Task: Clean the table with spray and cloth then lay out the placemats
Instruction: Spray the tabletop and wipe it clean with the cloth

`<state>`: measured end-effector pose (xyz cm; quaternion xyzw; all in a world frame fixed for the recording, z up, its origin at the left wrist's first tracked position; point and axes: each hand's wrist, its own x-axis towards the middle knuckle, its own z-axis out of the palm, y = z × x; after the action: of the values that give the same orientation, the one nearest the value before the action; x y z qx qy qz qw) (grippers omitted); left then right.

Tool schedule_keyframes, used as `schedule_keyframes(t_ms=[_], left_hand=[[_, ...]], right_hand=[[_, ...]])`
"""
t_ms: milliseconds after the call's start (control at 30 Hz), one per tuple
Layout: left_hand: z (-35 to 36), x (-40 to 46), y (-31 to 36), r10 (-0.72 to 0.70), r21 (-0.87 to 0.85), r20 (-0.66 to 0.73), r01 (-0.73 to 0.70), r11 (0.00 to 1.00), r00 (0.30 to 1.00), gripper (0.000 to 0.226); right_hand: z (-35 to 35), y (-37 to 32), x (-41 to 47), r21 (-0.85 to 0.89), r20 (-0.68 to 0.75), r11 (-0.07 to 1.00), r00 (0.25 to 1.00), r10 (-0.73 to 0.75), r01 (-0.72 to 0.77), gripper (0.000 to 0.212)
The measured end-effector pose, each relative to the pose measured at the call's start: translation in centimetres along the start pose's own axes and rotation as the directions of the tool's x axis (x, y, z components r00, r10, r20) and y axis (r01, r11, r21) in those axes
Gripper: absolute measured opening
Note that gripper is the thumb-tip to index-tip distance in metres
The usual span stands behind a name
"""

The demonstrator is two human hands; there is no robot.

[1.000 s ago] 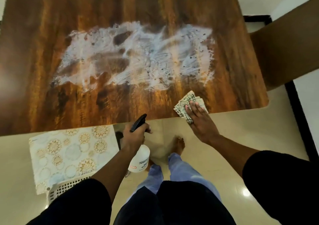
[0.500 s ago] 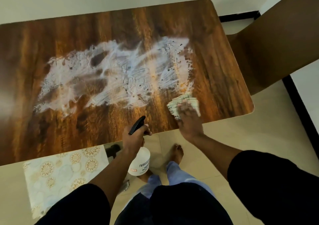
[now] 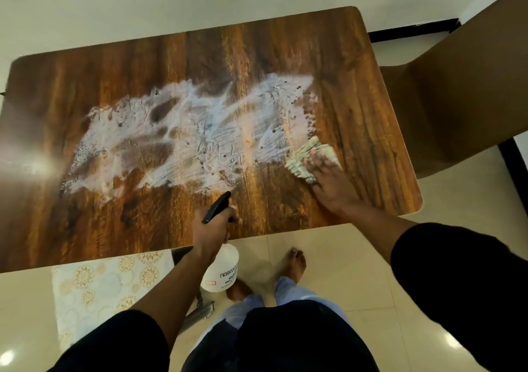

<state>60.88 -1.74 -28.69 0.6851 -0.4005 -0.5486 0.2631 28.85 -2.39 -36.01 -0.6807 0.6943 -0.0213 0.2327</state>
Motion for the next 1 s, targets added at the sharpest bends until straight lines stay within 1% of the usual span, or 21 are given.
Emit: schedule_keyframes(t_ms=[100, 200, 267, 333, 433, 533, 600, 700, 733, 767, 800, 833, 867, 933, 1000], left_hand=[[1.1, 0.0, 0.0, -0.026, 0.005, 0.02, 0.025, 1.0, 0.999, 0.018], [1.7, 0.4, 0.3, -0.036, 0.01, 0.021, 0.036, 0.999, 0.999, 0.021], [2.0, 0.7, 0.6, -0.033, 0.009, 0.026, 0.032, 0.999, 0.999, 0.022], [2.2, 1.0, 1.1, -0.019, 0.013, 0.031, 0.018, 1.0, 0.999, 0.024], [2.2, 1.5, 2.0, -0.016, 0.026, 0.05, 0.015, 1.0, 0.999, 0.023], [1.8, 2.3, 2.8, -0.041, 0.082, 0.092, 0.033, 0.996, 0.995, 0.021], [1.2, 2.9, 3.1, -0.067, 0.107, 0.102, 0.057, 0.993, 0.992, 0.019], [0.1, 3.9, 3.4, -0.082, 0.124, 0.137, 0.065, 0.99, 0.987, 0.02], [-0.3, 4.2, 3.6, -0.089, 0.127, 0.146, 0.071, 0.989, 0.985, 0.019], [-0.7, 4.7, 3.9, -0.097, 0.134, 0.154, 0.076, 0.988, 0.983, 0.018], [-1.0, 5.1, 4.1, -0.101, 0.144, 0.164, 0.078, 0.987, 0.981, 0.017], [-1.4, 5.6, 4.4, -0.102, 0.155, 0.178, 0.074, 0.985, 0.979, 0.015], [-1.7, 6.1, 4.7, -0.098, 0.168, 0.198, 0.065, 0.984, 0.975, 0.014], [-2.2, 6.9, 5.2, -0.089, 0.194, 0.243, 0.041, 0.98, 0.966, 0.017], [-2.8, 7.9, 5.6, -0.085, 0.224, 0.27, 0.023, 0.974, 0.959, 0.018]], right_hand=[[-1.0, 2.3, 1.1, 0.038, -0.033, 0.982, 0.982, 0.185, -0.184, 0.069], [-0.7, 0.8, 1.9, 0.06, -0.037, 0.961, 0.961, 0.274, -0.271, 0.069], [-0.2, -1.4, 1.8, 0.052, -0.055, 0.959, 0.958, 0.282, -0.279, 0.069], [0.5, -4.0, 1.6, 0.027, -0.032, 0.977, 0.977, 0.211, -0.21, 0.072], [1.8, -8.6, 1.2, 0.022, 0.042, 1.0, 0.999, 0.012, -0.013, 0.072], [3.8, -11.9, 1.0, -0.006, 0.124, 0.985, 0.978, -0.17, 0.172, 0.071], [4.5, -12.1, 1.2, -0.046, 0.157, 0.968, 0.959, -0.235, 0.245, 0.072], [3.7, -9.4, 1.6, -0.051, 0.176, 0.946, 0.935, -0.307, 0.32, 0.07], [3.2, -8.3, 1.8, -0.05, 0.152, 0.955, 0.948, -0.281, 0.291, 0.071], [2.5, -7.2, 1.9, -0.046, 0.113, 0.976, 0.972, -0.207, 0.213, 0.072], [1.8, -6.1, 2.1, -0.036, 0.07, 0.995, 0.993, -0.09, 0.092, 0.072], [1.1, -5.0, 2.4, -0.02, 0.026, 0.999, 0.999, 0.042, -0.042, 0.07], [0.2, -4.0, 2.6, 0.004, -0.014, 0.985, 0.985, 0.174, -0.174, 0.068], [-1.2, -2.0, 3.0, 0.074, -0.039, 0.92, 0.921, 0.388, -0.385, 0.064], [-1.8, -1.3, 3.3, 0.111, -0.009, 0.861, 0.866, 0.5, -0.496, 0.064]])
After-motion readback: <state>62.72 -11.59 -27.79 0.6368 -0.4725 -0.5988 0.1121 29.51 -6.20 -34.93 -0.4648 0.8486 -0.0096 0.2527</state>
